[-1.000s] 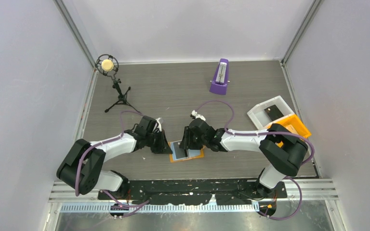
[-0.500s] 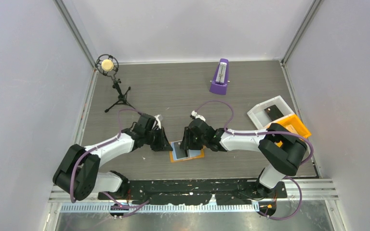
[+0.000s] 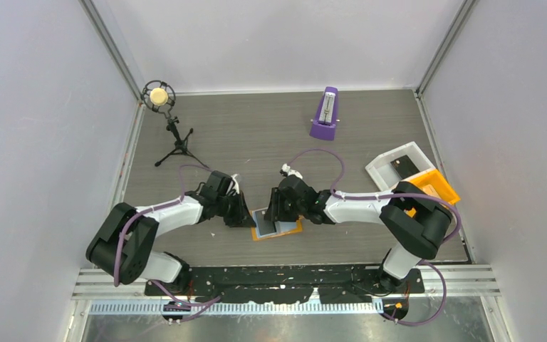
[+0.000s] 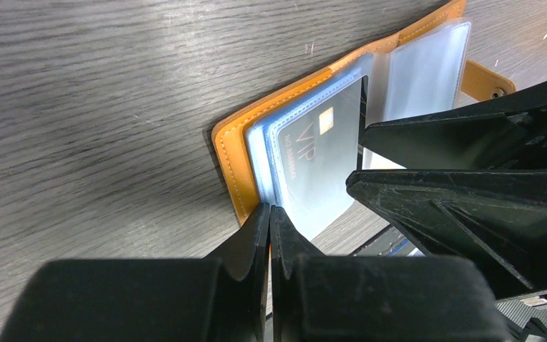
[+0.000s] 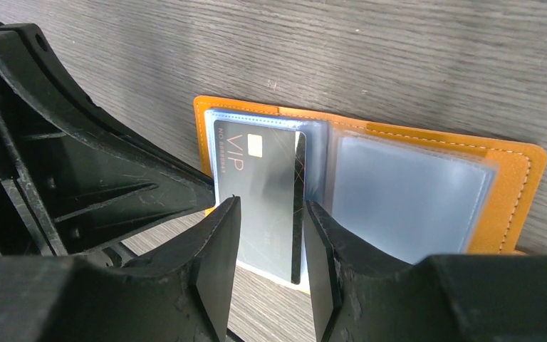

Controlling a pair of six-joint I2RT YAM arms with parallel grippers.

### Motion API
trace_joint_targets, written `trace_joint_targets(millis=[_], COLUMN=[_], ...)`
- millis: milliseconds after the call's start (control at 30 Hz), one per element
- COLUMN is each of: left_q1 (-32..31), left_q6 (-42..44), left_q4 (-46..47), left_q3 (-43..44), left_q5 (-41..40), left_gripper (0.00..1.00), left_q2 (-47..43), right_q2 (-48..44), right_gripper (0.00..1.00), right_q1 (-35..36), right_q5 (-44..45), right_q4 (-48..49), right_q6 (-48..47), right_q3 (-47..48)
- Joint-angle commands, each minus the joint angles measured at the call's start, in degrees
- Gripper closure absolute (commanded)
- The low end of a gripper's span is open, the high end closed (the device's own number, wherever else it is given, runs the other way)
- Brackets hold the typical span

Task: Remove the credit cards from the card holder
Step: Remove the credit card from the card holder.

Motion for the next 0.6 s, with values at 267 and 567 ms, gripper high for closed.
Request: trace_joint_targets(millis=[267, 567], left_q1=[0.22, 0.21], left_q6=[2.35, -0.06], left_q4=[-1.46, -3.83], left_q3=[-0.49, 2.59], left_q5=[-2.63, 1.11], left_gripper=[0.97, 0.95], left_q2=[0.25, -4.63], right_q2=[-1.09, -3.39], right_gripper=[0.55, 0.55], right_q1=[-1.59, -1.64], right_q5=[-0.83, 0.65], right_q4=[1.82, -0.13], right_q6=[0.52, -0.23], right_q3=[-1.28, -1.47])
